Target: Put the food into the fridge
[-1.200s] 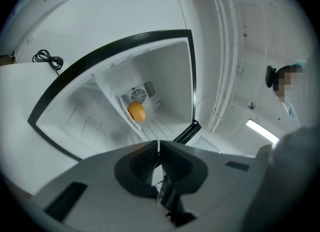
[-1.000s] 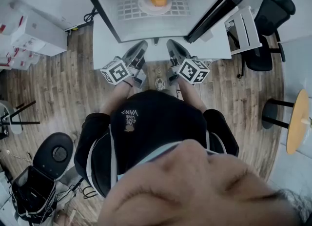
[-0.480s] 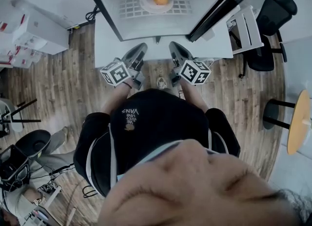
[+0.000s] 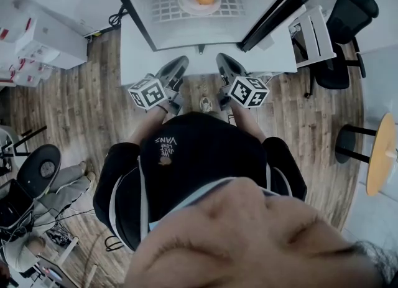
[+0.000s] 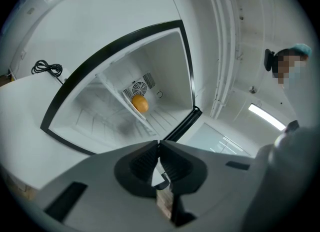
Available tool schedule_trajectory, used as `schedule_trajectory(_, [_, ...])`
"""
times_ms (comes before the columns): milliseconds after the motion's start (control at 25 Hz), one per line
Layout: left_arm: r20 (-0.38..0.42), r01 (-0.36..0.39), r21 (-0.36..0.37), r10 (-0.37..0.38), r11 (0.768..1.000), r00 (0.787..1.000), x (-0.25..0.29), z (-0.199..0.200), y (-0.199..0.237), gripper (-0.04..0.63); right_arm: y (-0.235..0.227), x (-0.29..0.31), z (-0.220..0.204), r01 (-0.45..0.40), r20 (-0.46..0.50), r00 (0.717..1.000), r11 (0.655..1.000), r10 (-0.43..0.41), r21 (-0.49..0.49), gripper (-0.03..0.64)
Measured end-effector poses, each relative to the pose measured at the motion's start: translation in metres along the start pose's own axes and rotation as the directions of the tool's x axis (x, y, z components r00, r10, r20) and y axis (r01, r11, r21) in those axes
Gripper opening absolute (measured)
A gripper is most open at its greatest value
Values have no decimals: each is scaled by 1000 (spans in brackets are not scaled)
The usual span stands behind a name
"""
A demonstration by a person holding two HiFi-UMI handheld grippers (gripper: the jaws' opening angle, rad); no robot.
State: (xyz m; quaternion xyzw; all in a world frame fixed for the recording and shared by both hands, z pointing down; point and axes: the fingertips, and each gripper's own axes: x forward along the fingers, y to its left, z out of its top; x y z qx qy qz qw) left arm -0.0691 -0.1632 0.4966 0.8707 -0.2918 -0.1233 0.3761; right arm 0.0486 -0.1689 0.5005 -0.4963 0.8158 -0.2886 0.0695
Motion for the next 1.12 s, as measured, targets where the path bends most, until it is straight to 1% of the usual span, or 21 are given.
schedule_trajectory(280, [3, 10, 2, -10, 1000, 1000, 1, 1, -4, 23, 2, -1, 1, 5, -1, 1000, 1000, -5, -15, 12])
schedule_trajectory(1120, [14, 18, -9, -18, 1000, 1000, 2, 3, -5, 23, 4, 4, 5, 7, 12, 1000, 1000, -7, -20, 12])
